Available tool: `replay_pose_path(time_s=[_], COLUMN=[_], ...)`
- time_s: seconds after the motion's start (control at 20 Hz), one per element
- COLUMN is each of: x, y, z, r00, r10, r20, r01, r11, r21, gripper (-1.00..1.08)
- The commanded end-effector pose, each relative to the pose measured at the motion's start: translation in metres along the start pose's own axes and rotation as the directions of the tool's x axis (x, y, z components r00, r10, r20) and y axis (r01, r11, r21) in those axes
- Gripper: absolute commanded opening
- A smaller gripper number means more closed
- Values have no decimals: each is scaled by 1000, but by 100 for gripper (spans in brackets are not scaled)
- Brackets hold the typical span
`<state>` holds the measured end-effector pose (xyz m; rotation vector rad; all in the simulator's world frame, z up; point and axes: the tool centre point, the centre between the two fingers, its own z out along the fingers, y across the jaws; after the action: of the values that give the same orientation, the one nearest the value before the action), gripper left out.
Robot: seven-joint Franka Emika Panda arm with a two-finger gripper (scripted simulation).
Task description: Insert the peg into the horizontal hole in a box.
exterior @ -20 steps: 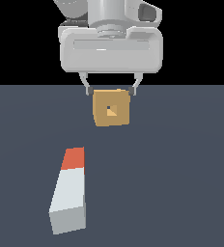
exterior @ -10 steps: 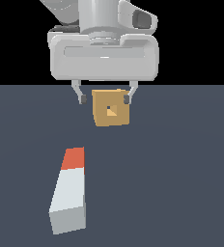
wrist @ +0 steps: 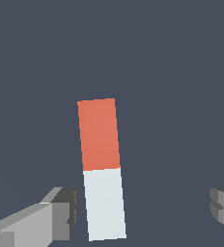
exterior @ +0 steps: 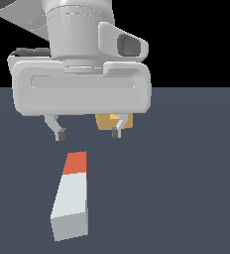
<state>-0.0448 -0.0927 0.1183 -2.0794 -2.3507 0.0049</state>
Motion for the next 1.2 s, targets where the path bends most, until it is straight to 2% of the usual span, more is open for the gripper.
replay_pose_path(time_s=[0.0,0.5,1.15], x=[-15,-52,-56], y=[-9,-27,-29], z=[13,44,63], r00=[1000,997,997], r10=[-24,-77,-81], r20=[1,1,1], r01=[24,77,81], r11=[1000,997,997], r21=[-1,-4,-4], gripper=[100,100,100])
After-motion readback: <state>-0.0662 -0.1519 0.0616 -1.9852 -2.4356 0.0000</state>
